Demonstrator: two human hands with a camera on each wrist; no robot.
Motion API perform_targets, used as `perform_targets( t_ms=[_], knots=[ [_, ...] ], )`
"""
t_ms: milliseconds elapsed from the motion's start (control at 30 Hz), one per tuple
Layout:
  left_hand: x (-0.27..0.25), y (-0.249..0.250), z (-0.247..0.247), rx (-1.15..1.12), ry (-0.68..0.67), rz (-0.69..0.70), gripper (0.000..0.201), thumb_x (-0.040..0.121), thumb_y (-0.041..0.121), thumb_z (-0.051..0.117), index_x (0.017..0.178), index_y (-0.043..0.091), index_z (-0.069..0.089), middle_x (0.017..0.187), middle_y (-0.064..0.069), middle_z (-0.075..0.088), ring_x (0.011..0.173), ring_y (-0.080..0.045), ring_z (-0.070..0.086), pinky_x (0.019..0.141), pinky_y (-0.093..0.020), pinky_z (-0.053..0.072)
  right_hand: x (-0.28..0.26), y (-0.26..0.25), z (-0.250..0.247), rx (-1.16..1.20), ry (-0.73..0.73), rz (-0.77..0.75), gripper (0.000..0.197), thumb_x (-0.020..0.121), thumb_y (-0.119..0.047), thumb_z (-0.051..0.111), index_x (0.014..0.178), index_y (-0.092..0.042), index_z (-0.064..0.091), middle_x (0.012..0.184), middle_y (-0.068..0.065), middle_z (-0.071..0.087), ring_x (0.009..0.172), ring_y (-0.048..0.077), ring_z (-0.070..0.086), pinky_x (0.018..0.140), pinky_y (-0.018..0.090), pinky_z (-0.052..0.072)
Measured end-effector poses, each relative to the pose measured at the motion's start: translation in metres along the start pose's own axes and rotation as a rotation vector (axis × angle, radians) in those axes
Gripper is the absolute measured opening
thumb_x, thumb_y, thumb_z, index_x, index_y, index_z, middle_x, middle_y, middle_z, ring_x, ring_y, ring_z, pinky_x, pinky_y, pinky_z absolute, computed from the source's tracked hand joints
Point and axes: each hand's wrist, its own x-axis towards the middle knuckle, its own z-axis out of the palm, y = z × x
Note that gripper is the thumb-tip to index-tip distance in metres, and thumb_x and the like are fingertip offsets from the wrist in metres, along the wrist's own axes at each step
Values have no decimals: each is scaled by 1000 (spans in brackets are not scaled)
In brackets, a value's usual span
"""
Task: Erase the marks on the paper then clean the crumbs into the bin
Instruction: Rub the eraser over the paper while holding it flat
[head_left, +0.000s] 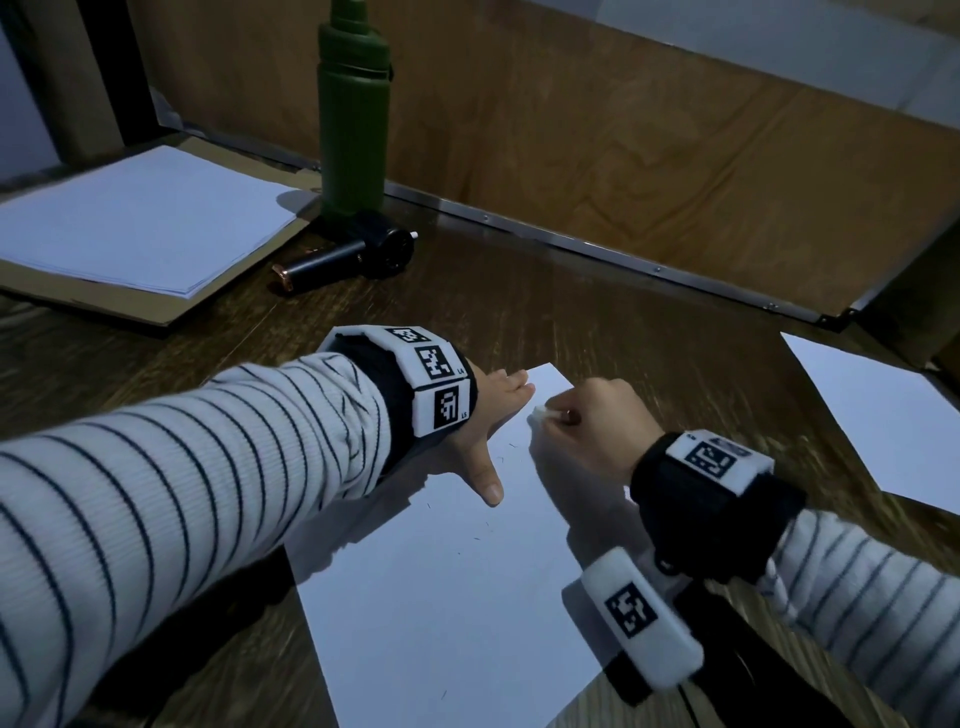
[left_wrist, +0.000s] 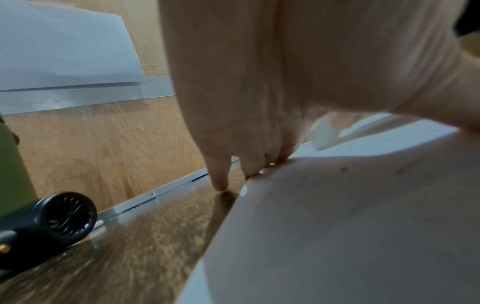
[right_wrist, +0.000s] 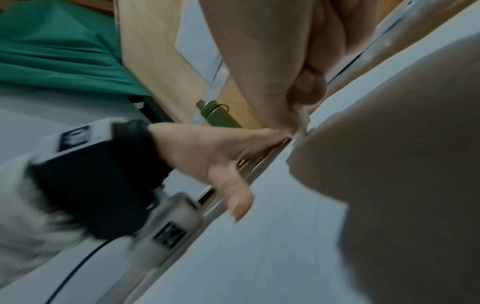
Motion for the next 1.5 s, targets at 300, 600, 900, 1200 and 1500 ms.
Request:
perform_targets(
  t_ms=[300,600,900,1200,1500],
  knots=[
    [1,1,1,-2,-16,-5,126,68,65,66,148,17,-19,157,-1,-20,146,-20,-13,117,-48,3,12,17,-8,16,68,119,39,83,-18,50,44,-14,44,49,1,36,53,19,33,51,28,31],
    [3,1,2,12,-31,-13,126,68,67,65,148,17,-20,157,-1,-22,146,-20,-14,117,-49,2,-17,-1,-2,50,-118,-158,28,87,-30,58,60,-23,64,42,-3,44,52,10,48,49,12,30],
    [2,0,2,-5,-26,-7,127,68,66,66,147,17,-20,157,0,-22,145,-18,-15,117,-47,1,-19,3,4,66,-53,-211,38,83,-34,53,57,-6,48,49,5,35,52,21,33,51,22,27],
    [2,1,1,-8,-35,-9,125,68,66,65,148,19,-20,157,1,-22,145,-19,-16,116,-48,-1,8,23,-2,-15,83,-3,36,86,-24,53,58,-2,47,56,11,34,60,27,29,57,31,29],
    [4,0,1,-7,-39,-11,126,69,65,66,147,17,-21,156,0,-23,145,-19,-17,117,-46,-1,-10,9,-4,-5,-47,-100,43,85,-27,57,47,-14,39,43,1,33,53,20,34,47,22,25]
  ],
)
